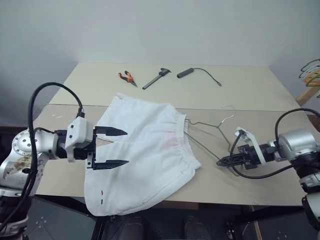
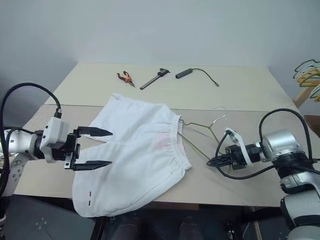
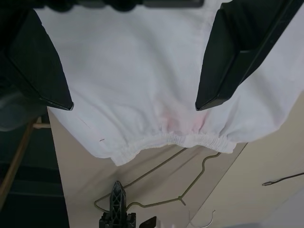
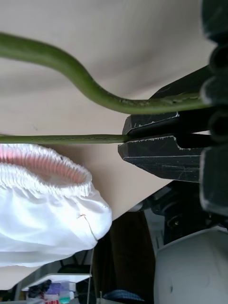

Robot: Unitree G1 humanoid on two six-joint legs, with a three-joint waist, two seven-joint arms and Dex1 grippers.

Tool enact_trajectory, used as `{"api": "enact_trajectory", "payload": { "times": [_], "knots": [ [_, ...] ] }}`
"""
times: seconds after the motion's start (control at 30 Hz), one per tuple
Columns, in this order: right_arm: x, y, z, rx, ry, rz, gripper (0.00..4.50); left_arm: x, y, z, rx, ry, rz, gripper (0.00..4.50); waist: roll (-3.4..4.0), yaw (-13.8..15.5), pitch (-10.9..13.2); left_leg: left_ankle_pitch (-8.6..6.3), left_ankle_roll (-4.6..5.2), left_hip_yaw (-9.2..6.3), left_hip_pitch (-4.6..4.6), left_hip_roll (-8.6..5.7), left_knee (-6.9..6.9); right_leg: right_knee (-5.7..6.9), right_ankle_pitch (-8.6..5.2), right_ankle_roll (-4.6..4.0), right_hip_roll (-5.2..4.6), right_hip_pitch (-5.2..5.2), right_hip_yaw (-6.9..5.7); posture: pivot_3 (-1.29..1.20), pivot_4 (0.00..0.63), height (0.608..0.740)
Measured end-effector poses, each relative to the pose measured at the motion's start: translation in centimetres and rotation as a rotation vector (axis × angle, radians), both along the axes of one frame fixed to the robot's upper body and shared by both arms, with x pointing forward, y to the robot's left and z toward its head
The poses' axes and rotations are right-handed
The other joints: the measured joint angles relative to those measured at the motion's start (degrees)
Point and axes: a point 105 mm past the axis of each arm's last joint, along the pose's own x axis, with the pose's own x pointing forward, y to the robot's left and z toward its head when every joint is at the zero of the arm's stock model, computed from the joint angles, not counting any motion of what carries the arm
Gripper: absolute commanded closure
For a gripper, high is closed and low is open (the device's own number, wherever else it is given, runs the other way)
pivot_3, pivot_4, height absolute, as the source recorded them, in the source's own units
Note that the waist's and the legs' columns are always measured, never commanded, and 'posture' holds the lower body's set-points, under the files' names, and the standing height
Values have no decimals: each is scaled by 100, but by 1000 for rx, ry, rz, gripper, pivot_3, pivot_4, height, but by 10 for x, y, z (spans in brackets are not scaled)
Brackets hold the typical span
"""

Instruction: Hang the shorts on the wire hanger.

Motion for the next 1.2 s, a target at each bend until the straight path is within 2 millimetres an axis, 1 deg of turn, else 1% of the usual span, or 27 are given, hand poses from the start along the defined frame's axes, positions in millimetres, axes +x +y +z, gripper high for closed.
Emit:
{"api": "enact_trajectory", "payload": {
  "times": [0.1, 0.27, 0.37, 0.5, 0.7, 0.9, 1.07, 1.2],
  "knots": [
    [1, 3, -2, -9, 4, 26, 4500, -2, 1, -1, 6, 10, 8, 21, 1, 47, 1, 0, 0, 1, 3, 0, 0, 4, 0, 0, 0, 0, 0, 147, 78, 740],
    [19, 13, -3, -4, -18, 12, 4500, -5, 1, 0, 9, 5, 10, 21, 1, 57, 0, 0, -1, 0, 11, 0, -2, 6, 1, -2, 1, 6, -2, 148, 74, 740],
    [30, 25, -6, 16, -21, -5, 4500, -5, 1, 1, 9, -3, 13, 21, 1, 62, 0, 1, -2, -1, 4, -1, -2, 5, 2, -3, 1, 0, -2, 151, 75, 740],
    [37, 33, -4, 34, -32, -8, 4500, -5, 1, 2, 8, -5, 13, 21, 1, 69, 0, 2, -3, -2, -10, -1, -2, 6, 2, -3, 1, -17, -2, 151, 75, 740],
    [44, 25, -10, 33, -22, -95, 4500, -5, 1, 2, 7, -5, 12, 21, 1, 74, 0, 3, -5, -2, -11, -2, -2, 11, 2, -4, 1, -19, -2, 141, 74, 740],
    [51, 23, -4, 65, -64, -145, 4500, -5, 1, 3, 4, -8, 12, 21, 1, 51, 0, 3, -5, -2, -12, -2, -3, 11, 2, -4, 1, -22, -2, 110, 73, 740],
    [52, 29, 3, 73, -98, -107, 4500, -2, -4, 5, -3, -17, -10, 21, 2, 51, 0, 4, -6, -2, -13, -2, -3, 12, 2, -4, 1, -22, -2, 97, 68, 740],
    [51, 38, 0, 65, -90, -67, 4500, 2, -4, 5, -6, -15, -8, 21, 2, 26, 0, 4, -6, -3, -15, -2, -4, 14, 3, -4, 2, -27, -2, 100, 68, 740]
  ]
}}
